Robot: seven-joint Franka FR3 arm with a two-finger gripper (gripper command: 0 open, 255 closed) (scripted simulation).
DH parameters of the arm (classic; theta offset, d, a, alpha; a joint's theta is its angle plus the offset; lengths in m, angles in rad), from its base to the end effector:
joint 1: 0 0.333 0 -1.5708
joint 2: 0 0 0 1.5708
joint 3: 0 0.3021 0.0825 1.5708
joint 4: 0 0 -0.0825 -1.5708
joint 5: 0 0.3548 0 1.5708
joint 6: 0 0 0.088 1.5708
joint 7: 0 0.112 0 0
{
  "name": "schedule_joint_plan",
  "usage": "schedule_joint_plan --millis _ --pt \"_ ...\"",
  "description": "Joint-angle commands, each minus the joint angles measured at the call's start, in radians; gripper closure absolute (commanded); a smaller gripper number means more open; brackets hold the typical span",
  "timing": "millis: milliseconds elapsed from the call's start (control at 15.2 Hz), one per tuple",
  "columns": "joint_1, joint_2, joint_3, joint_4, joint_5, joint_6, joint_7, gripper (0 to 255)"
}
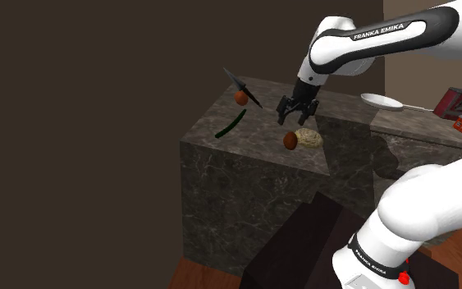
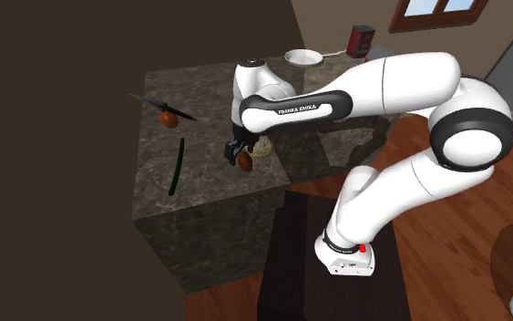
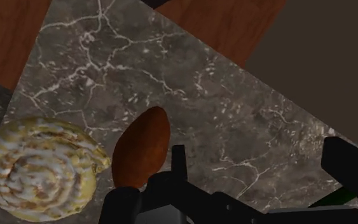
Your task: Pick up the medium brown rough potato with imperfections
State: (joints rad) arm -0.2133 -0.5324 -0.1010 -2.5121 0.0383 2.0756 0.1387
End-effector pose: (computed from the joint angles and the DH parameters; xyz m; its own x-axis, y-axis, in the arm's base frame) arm 0.3566 -0.1153 0.4659 0.8922 -0.4447 0.0793 -0.4369 -0.8941 -0.0981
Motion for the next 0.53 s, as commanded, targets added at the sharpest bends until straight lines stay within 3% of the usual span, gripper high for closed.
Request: schedule_joint_plan --millis 0,462 --pt "-0.024 0.043 -0.019 -0.009 -0.002 0.051 0.014 0" --pt "-0.094 0.214 -0.092 -0.03 0.008 0.228 0.05 0"
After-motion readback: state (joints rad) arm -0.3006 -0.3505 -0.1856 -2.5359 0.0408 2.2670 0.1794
